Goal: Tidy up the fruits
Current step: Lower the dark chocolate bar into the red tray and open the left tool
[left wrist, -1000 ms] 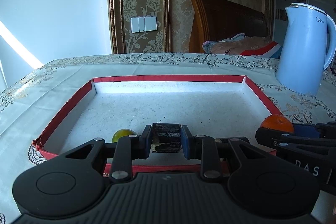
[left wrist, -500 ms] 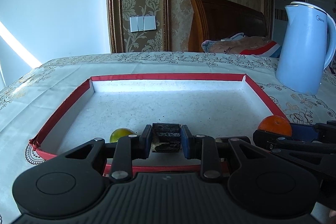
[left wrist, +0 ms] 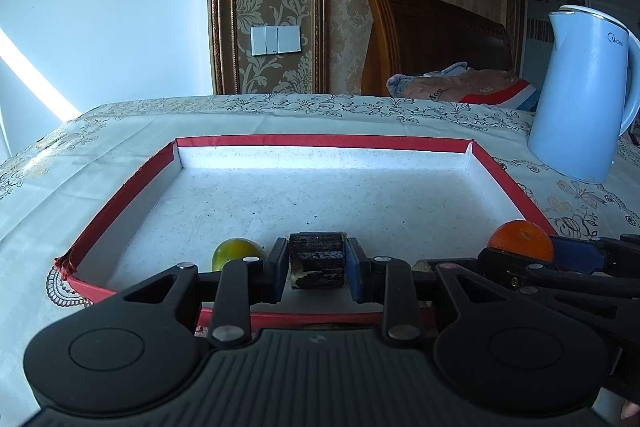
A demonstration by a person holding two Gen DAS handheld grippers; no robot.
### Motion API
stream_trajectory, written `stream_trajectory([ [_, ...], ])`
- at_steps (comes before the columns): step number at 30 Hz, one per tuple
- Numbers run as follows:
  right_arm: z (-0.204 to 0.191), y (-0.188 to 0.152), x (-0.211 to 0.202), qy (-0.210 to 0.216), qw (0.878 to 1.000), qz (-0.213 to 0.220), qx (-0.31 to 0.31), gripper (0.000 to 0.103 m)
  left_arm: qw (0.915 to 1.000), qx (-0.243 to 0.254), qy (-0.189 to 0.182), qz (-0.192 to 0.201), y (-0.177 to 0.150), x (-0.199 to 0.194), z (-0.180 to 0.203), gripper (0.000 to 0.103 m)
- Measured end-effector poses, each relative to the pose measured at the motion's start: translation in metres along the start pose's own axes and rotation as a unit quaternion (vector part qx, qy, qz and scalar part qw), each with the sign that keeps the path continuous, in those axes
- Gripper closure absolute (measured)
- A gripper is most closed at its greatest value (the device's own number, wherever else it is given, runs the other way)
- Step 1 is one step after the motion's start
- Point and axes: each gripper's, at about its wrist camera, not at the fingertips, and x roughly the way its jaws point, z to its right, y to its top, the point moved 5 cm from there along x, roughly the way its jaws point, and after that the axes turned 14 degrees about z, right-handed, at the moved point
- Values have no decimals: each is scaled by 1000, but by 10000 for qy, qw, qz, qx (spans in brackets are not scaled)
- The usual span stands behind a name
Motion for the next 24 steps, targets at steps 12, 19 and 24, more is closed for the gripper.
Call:
stream_trajectory([
  [12,3,0,-3,-26,9999,66,75,62,10000,9,-23,-30,-1,-6,-1,74],
  [19,4,0,-6,-71,9999,108,95,62,9995,-64,47,304,5,-21,-5,17],
  [24,5,0,-8,-108,9998,140,88,62,9996,-7,31,263,5,-20,-5,16],
])
